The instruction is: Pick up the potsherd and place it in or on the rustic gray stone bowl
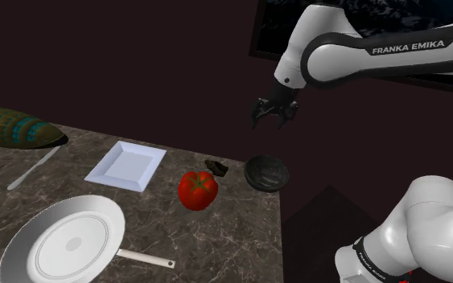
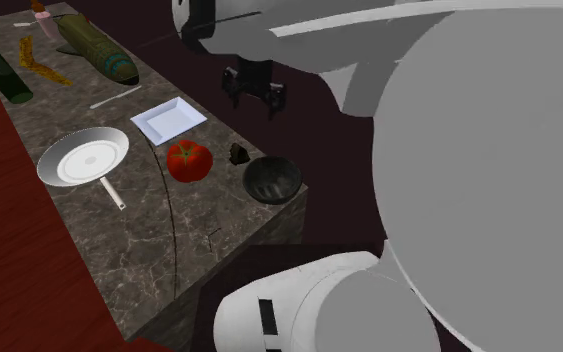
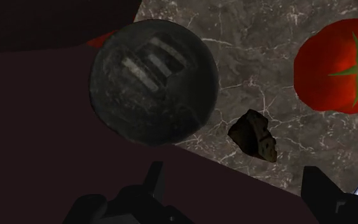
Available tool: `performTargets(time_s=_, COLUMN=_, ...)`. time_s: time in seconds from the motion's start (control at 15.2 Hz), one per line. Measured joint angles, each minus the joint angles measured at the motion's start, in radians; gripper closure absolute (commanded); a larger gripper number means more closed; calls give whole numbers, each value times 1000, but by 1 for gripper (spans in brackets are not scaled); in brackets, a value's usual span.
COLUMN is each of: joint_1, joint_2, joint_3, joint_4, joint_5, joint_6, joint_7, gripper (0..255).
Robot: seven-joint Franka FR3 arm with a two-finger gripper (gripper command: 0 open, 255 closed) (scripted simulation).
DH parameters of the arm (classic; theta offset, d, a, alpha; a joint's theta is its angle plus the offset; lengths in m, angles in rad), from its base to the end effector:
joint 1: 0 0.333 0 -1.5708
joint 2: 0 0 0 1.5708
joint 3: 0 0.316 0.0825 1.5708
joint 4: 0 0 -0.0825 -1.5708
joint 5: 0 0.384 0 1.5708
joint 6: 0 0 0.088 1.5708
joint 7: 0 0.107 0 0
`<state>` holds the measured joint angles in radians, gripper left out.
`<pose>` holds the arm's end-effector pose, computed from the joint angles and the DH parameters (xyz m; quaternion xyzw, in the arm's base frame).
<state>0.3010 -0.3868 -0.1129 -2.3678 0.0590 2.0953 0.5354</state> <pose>0.4344 0.0829 0.4821 -0.9805 0.1825 -0.0350 0.0643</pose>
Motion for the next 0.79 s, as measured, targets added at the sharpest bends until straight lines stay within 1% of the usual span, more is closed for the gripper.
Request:
performTargets(time_s=0.33, joint_1=16, joint_2=198, joint_3=33, joint_4=60, joint_5=6, joint_6=71, joint_7=83, gripper=0)
performTargets(time_s=0.79, joint_1=36, joint_2=476, joint_3=59, joint_4=194, joint_5=8, joint_6=123, joint_7=187, gripper=0)
